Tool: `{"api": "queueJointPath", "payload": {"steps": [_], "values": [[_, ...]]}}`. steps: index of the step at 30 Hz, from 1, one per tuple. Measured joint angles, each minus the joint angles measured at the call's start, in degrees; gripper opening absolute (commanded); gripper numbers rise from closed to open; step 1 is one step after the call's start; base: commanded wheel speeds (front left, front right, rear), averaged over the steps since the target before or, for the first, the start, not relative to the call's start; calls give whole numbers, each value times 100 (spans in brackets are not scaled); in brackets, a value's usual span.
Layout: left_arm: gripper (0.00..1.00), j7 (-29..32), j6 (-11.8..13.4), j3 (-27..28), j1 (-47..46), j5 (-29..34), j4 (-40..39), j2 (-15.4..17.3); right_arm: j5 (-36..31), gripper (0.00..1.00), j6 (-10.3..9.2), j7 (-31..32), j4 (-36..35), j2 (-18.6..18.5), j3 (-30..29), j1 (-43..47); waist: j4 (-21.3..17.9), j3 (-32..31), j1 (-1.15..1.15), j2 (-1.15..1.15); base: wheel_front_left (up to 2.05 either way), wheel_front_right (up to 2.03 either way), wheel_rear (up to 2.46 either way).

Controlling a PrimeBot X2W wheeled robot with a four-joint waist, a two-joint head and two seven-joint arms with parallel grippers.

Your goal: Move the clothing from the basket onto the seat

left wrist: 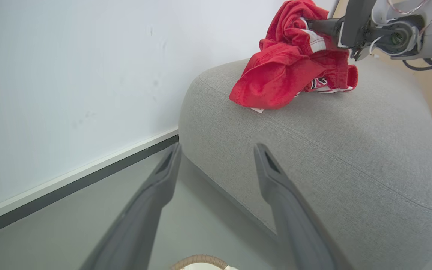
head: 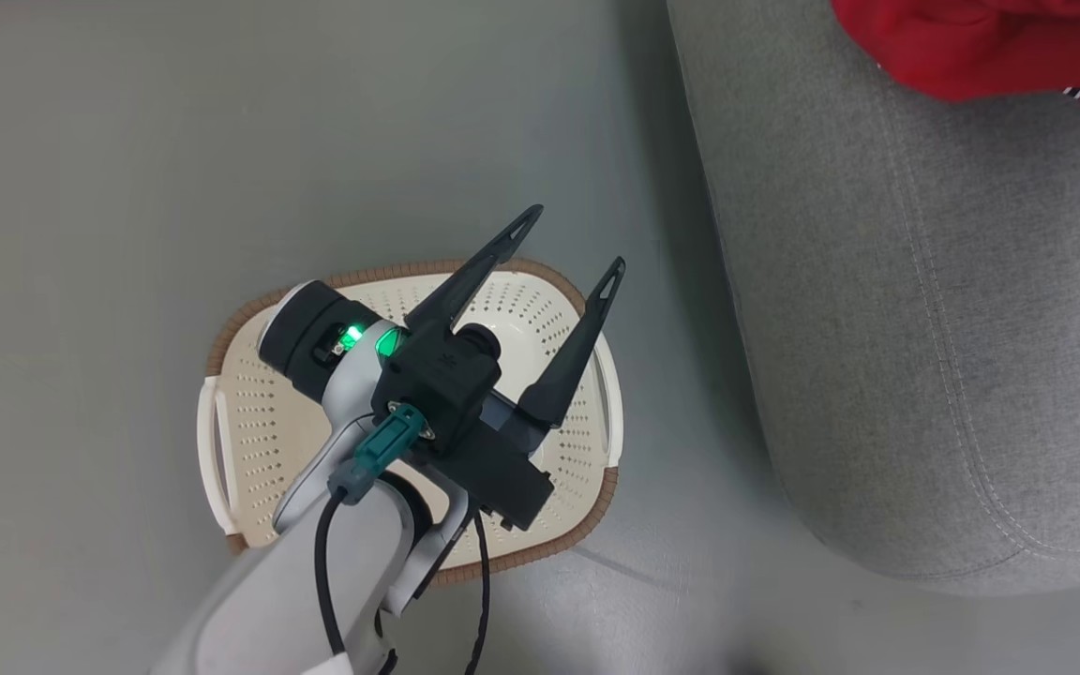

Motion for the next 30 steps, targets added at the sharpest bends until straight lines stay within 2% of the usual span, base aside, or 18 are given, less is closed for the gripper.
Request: {"api": "queueJointPath", "payload": {"steps": [5,6,7,8,9,10,16,26,30], "values": [[100,0,-1,26,-5,0,120,57,-53,0,79,-127,209,148,66,-57,-111,97,0,0,0,0,0],[100,-1,-1,31,-5,0,130,65,-65,7,108,-177,229,181,85,-57,-142,92,-1,0,0,0,0],[100,-2,-1,40,-5,0,146,73,-75,21,134,-196,258,220,96,-58,-172,84,-1,0,0,0,0],[100,-2,-2,45,-5,0,166,81,-94,43,146,-227,282,256,104,-58,-202,72,-1,0,0,0,0],[100,-3,-2,53,-5,0,187,94,-98,82,176,-253,302,296,119,-57,-231,56,-1,-1,0,0,0],[100,-4,-2,60,-5,0,212,108,-98,100,199,-278,320,342,125,-55,-262,37,-1,-1,0,0,0],[100,-66,0,122,49,-18,381,164,-147,100,368,-369,344,594,236,194,-450,-144,-1,-1,0,0,0],[100,-301,43,285,414,-243,743,175,-300,100,454,-400,132,726,358,994,-785,-711,-2,-1,0,0,0],[100,-416,55,336,521,-407,897,49,-345,100,469,-401,-88,688,353,1200,-857,-985,-2,-1,0,0,0]]}}
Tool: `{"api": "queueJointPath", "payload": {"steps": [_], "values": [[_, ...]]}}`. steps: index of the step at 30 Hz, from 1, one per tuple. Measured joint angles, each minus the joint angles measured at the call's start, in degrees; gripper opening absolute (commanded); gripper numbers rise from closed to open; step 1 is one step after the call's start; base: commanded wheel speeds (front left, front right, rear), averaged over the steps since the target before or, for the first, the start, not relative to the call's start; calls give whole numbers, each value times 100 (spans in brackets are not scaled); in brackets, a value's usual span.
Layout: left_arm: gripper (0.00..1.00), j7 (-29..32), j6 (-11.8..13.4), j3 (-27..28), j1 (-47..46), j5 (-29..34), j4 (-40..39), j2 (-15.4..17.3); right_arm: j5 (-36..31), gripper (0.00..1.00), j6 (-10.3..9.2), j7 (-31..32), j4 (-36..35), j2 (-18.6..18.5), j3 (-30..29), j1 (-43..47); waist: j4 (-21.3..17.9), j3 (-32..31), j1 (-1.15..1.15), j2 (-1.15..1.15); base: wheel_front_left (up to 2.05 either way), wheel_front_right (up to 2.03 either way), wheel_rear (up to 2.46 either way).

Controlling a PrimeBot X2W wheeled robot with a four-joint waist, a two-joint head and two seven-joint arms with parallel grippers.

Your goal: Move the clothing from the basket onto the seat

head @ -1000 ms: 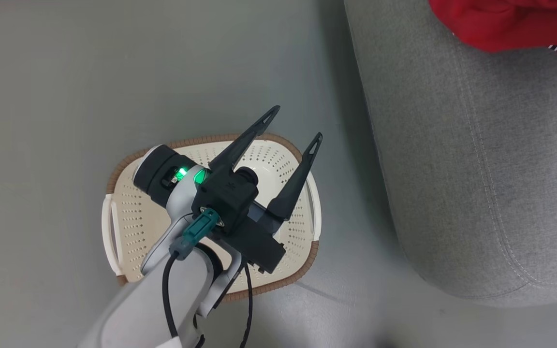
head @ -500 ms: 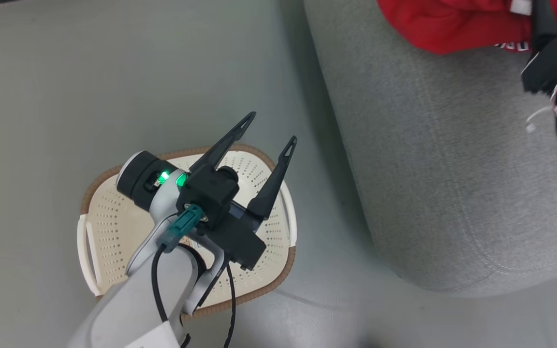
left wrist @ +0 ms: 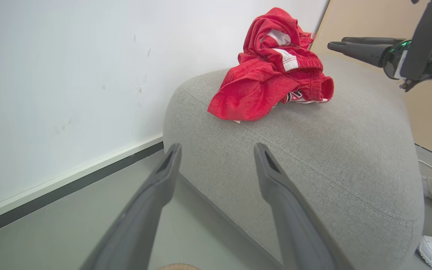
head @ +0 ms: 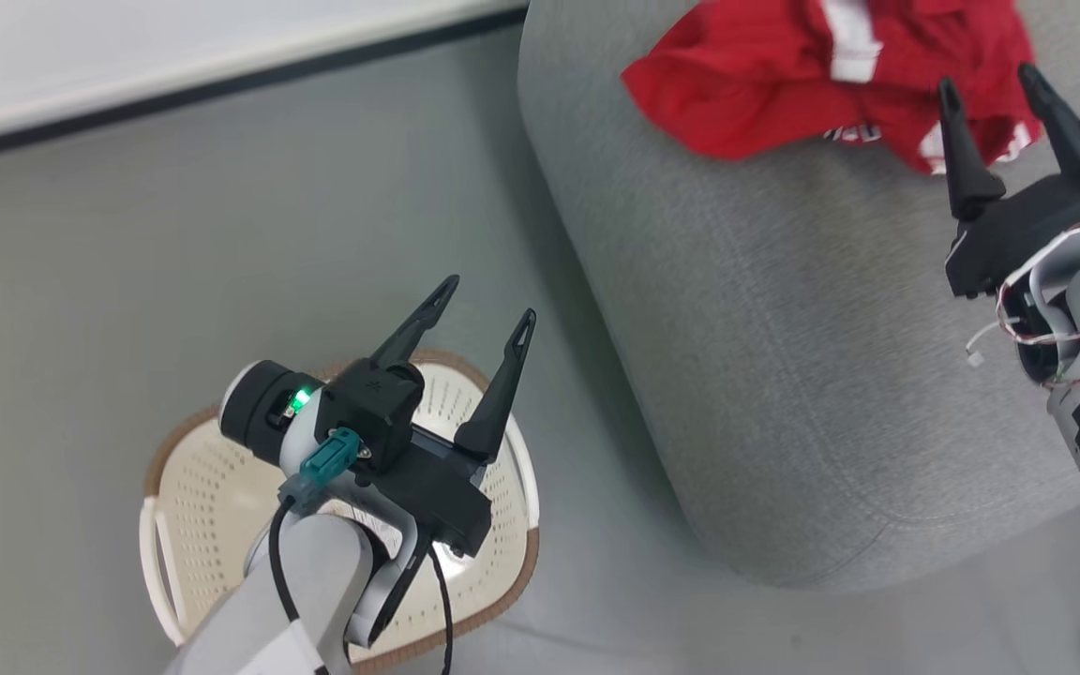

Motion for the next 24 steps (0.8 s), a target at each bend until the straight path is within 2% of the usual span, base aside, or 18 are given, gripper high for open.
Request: {"api": "queueJointPath", "payload": {"steps": [12,20,24], "values": [[100,-570,248,476,275,-343,421,-234,-103,100,-3,0,-701,3,-57,671,142,-902,-1,-1,0,0,0],[100,-705,399,813,792,-441,608,-210,-98,100,-70,-1,-1224,125,-147,1319,629,-1383,-1,-1,0,0,0],[100,-749,443,983,1107,-467,644,-129,-36,100,-200,-1,-1512,224,-235,1714,927,-1596,-1,-1,0,0,0]]}}
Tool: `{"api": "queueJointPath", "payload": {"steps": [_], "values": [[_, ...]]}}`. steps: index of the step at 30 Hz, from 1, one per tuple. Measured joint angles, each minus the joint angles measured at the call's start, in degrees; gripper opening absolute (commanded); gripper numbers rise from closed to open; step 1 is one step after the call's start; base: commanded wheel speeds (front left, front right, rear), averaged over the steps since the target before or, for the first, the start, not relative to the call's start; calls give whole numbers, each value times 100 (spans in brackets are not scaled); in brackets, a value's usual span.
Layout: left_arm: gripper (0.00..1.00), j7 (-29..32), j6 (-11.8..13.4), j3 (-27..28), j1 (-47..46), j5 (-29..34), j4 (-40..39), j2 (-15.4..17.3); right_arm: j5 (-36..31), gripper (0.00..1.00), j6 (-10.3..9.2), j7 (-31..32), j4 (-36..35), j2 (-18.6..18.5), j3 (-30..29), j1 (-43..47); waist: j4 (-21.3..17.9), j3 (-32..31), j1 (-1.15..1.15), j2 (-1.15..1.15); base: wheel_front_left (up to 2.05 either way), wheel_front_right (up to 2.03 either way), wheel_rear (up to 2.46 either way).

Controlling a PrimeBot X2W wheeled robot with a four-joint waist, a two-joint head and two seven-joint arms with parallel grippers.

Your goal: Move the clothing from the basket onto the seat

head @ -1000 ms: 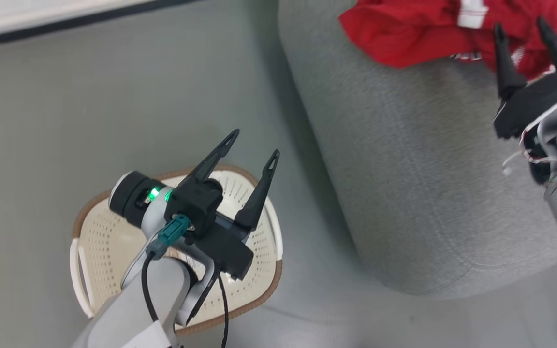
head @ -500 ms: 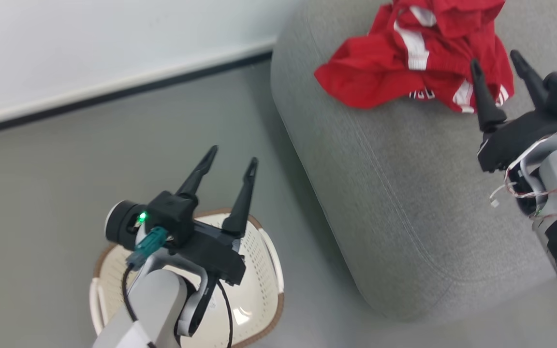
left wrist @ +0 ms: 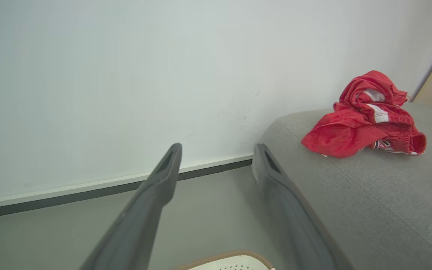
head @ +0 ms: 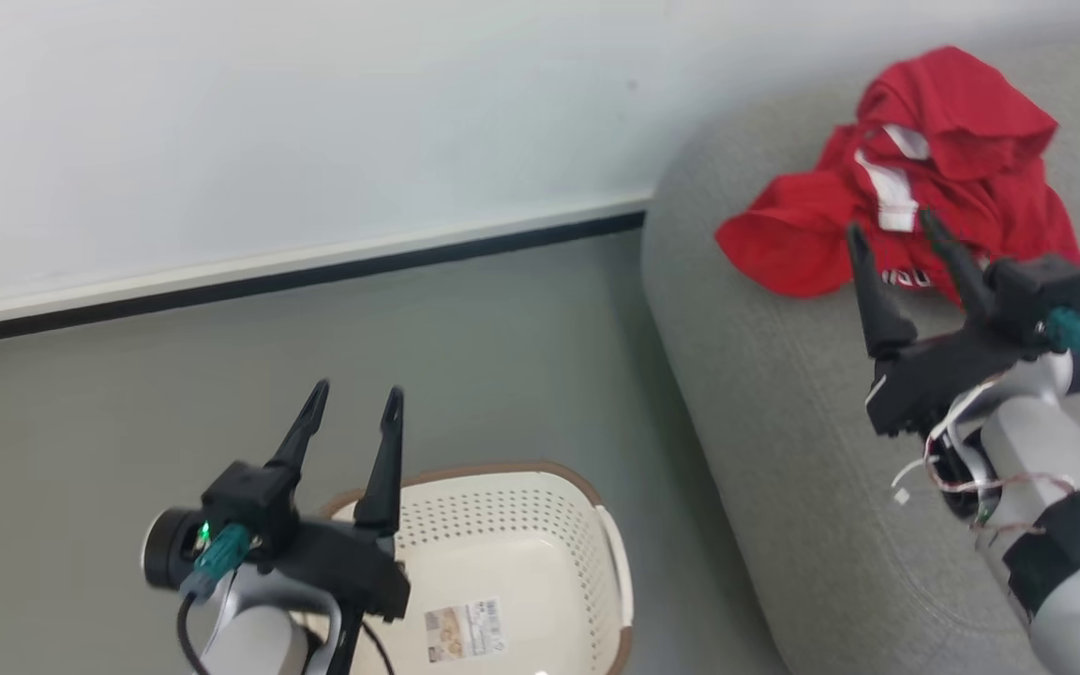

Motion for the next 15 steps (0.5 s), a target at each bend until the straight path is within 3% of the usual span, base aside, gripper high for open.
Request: {"api": "queueJointPath", "payload": {"steps": [15], "values": [[100,-124,118,859,1462,-181,-280,312,62,100,-613,1,-1350,356,-124,1790,817,-791,0,0,0,0,0]]}}
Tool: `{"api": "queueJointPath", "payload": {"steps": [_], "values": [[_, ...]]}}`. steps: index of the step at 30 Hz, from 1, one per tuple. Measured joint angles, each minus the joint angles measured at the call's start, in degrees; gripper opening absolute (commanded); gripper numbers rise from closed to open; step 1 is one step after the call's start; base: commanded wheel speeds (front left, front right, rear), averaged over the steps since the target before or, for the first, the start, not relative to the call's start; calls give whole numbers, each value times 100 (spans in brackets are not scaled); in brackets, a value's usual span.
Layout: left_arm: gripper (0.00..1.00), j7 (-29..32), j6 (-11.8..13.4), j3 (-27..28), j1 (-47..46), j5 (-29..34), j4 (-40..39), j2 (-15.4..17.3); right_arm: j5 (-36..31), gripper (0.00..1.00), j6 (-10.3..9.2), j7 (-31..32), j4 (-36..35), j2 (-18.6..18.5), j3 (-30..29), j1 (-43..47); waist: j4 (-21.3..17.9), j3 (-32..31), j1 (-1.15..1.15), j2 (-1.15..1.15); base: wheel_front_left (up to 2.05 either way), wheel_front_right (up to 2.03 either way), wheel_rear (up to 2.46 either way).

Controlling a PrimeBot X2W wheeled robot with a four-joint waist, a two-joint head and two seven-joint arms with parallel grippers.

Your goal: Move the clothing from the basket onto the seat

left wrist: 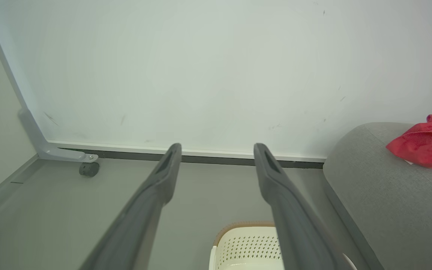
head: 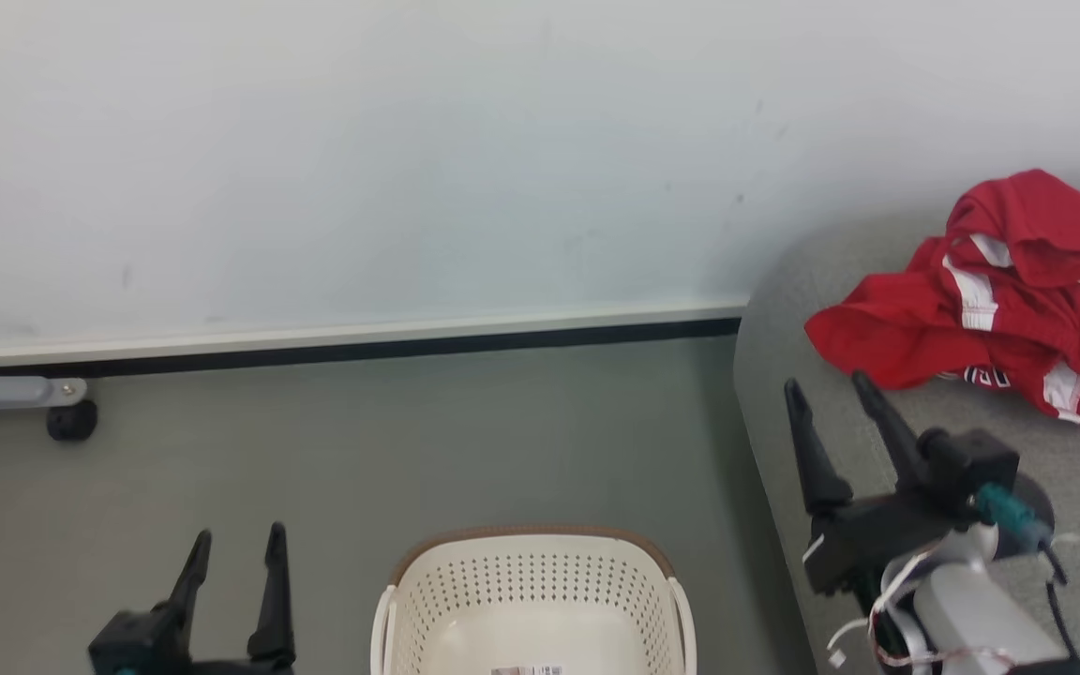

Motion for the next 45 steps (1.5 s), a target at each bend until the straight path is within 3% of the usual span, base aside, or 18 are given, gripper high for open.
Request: {"api": "queueJointPath", "payload": {"steps": [7,19,43,44,45], "values": [[100,-26,36,302,581,5,-378,42,-192,100,-198,-1,-724,78,-52,833,96,-243,0,0,0,0,0],[100,-31,38,603,1082,122,-854,-52,-374,100,-297,0,-1537,91,-515,1979,-73,-256,1,1,0,0,0],[100,-31,40,787,1252,442,-1096,-157,-801,100,-303,-1,-2098,223,-1100,2253,-76,-146,1,1,0,0,0],[0,-31,40,792,1252,442,-1101,-157,-816,0,-303,-1,-2108,230,-1121,2259,-72,-141,1,1,0,0,0],[0,-22,37,782,1255,431,-1050,-168,-823,0,-302,3,-2054,242,-1111,2270,-71,-140,1,1,0,0,0]]}}
